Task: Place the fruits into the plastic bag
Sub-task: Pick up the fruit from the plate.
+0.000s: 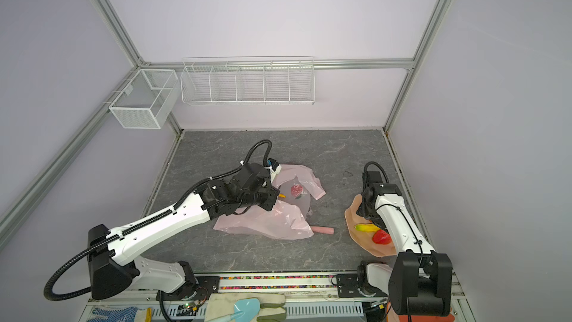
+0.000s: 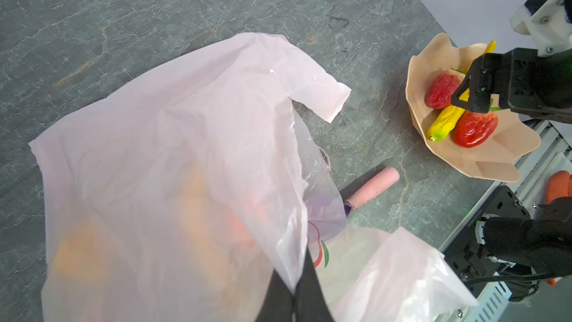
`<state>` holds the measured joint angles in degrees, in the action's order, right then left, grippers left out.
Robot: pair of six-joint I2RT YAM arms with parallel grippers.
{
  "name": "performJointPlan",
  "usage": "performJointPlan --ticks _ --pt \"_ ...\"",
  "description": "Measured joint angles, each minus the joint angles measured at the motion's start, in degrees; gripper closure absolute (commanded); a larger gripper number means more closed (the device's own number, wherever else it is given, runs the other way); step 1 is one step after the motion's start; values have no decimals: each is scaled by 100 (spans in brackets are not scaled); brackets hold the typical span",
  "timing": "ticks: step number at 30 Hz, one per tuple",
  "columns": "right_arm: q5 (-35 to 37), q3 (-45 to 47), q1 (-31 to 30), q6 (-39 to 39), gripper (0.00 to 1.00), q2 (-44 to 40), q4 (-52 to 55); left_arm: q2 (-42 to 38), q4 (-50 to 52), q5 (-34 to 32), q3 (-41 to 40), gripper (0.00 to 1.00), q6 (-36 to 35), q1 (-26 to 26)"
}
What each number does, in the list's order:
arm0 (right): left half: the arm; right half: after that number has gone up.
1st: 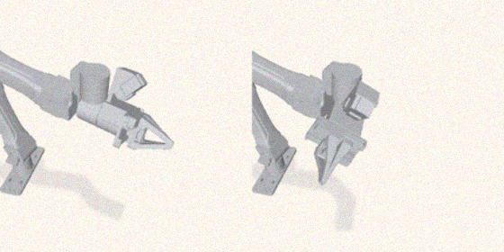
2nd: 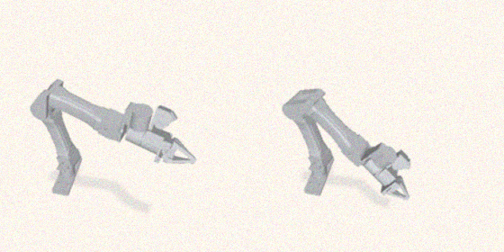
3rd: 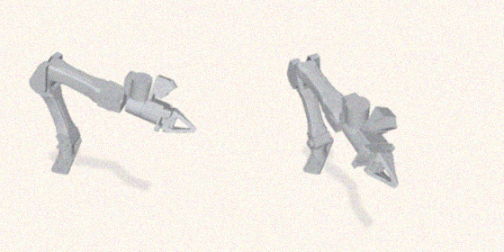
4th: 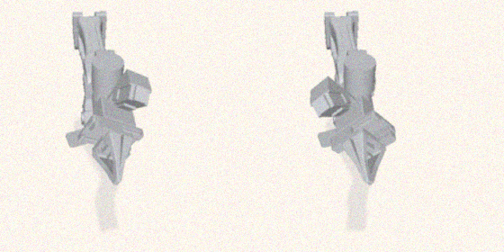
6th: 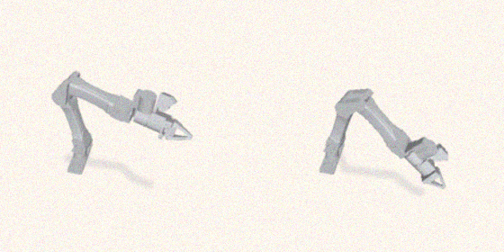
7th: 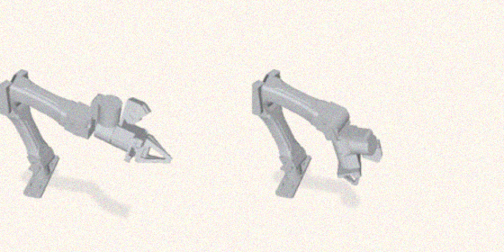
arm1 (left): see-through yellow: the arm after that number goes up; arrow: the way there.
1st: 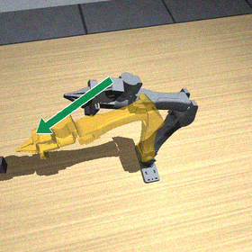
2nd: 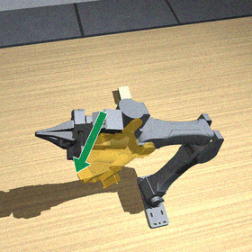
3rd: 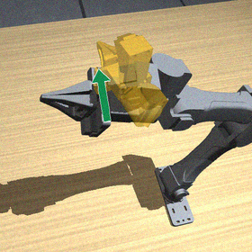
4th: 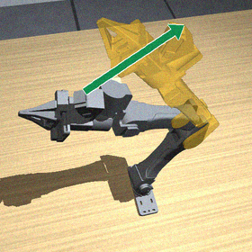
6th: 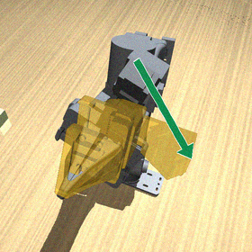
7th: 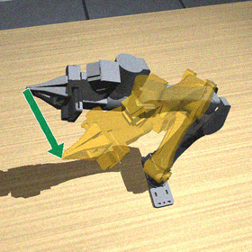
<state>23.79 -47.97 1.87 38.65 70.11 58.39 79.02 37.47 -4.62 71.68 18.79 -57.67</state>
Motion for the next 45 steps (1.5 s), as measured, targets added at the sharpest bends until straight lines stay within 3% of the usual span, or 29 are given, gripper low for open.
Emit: performJointPlan --ticks 11,20,31,36,45 --pt "-90 0 326 -229 0 654 -662 7 13 2 2 100 0 0" --pt "-133 -2 339 -315 7 1095 -1010 7 24 0 11 100 -2 0" --pt "-133 -4 367 -354 21 1351 -1233 7 59 -2 11 100 -2 0" --pt "-129 -2 367 -376 36 1408 -1314 7 59 -2 11 100 -2 0" --pt "-129 -2 367 -398 47 1412 -1329 7 61 -2 11 100 -2 0"
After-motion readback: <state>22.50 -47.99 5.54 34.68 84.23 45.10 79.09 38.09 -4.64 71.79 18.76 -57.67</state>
